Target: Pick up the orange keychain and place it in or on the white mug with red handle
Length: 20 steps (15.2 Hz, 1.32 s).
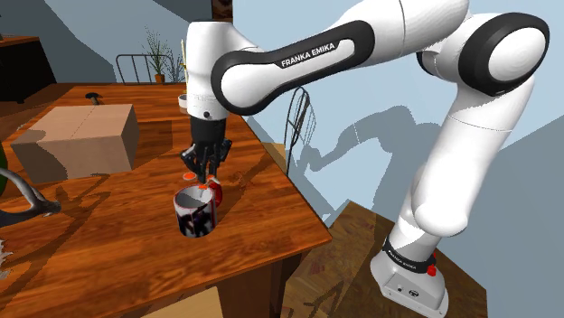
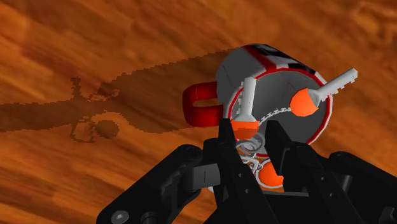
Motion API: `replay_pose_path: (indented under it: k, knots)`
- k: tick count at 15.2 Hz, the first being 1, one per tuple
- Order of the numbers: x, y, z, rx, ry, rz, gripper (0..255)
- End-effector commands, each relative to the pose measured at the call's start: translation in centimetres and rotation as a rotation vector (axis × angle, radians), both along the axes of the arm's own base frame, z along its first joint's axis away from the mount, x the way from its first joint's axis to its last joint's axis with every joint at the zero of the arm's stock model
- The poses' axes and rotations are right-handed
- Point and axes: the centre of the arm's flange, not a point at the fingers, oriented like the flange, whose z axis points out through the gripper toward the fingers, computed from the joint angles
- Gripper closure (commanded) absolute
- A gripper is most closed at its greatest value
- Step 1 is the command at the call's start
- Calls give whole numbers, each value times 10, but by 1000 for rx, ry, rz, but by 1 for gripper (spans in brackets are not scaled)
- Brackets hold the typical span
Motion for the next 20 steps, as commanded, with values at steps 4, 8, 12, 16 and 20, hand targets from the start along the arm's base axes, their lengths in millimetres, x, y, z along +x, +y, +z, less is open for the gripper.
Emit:
replay_pose_path:
  k: [4,8,12,16,20]
  knots:
    - [0,0,26,0,0,0,255]
    - [5,-2,29,0,0,0,255]
    - [5,-2,8,0,0,0,255]
    - [5,-2,-14,0,0,0,255]
    - [5,-2,-35,0,0,0,255]
